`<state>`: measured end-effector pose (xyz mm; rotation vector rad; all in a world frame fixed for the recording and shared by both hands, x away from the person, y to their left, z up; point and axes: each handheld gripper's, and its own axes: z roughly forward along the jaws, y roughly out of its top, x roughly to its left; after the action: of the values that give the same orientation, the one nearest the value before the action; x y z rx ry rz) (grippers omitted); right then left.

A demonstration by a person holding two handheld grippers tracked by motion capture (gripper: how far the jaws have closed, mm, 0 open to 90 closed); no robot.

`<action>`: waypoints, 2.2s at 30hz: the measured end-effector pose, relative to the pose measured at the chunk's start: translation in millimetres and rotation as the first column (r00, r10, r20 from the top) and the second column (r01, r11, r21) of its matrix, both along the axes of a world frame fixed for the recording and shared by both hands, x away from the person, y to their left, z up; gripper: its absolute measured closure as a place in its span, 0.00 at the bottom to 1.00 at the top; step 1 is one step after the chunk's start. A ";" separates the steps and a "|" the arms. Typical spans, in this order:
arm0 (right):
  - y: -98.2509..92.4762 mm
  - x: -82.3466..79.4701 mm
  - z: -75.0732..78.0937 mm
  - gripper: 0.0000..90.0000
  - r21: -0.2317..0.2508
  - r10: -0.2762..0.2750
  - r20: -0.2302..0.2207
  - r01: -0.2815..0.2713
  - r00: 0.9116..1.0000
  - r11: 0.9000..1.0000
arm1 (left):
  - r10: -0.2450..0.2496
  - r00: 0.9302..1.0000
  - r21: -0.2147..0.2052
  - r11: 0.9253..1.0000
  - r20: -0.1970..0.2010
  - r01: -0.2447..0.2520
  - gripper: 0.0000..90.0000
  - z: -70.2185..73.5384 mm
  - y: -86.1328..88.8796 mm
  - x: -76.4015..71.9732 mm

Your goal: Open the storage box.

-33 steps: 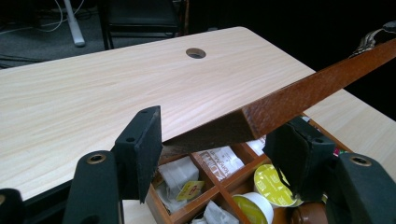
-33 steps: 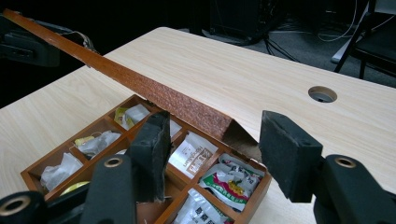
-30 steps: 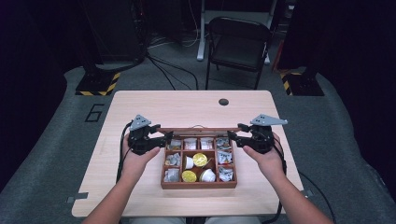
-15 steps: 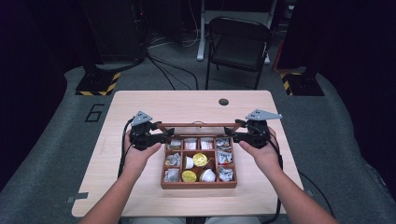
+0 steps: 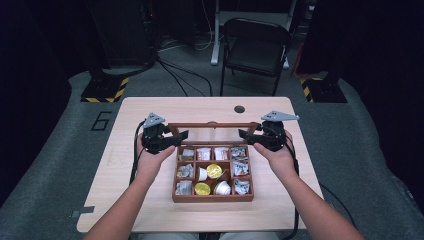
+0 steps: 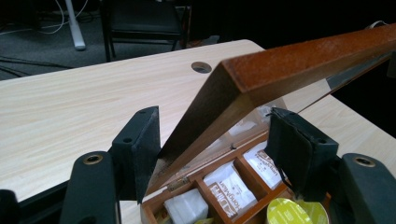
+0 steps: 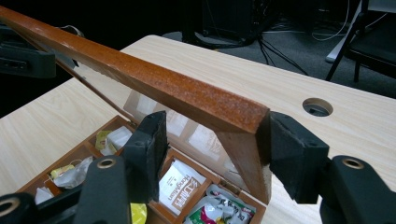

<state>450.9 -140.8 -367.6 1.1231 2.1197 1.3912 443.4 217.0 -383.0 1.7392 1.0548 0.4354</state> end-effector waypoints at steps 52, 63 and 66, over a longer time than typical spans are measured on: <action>3.9 25.0 -17.5 0.45 -0.008 -0.026 -0.037 0.026 0.999 1.000 | -0.034 0.999 0.041 0.999 -0.033 0.035 0.39 -14.9 -3.8 30.7; 5.2 32.5 -28.5 0.45 -0.008 -0.042 -0.056 0.042 0.998 0.999 | -0.025 0.998 0.022 0.999 -0.059 0.026 0.36 -25.7 -7.8 39.3; 5.2 34.1 -33.4 0.45 -0.012 -0.044 -0.063 0.044 0.997 0.999 | -0.024 0.998 0.013 1.000 -0.061 0.025 0.35 -28.2 -7.7 40.4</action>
<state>484.9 -135.6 -401.0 1.2176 2.1299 1.3398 483.9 209.2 -411.2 1.7854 1.0746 0.3773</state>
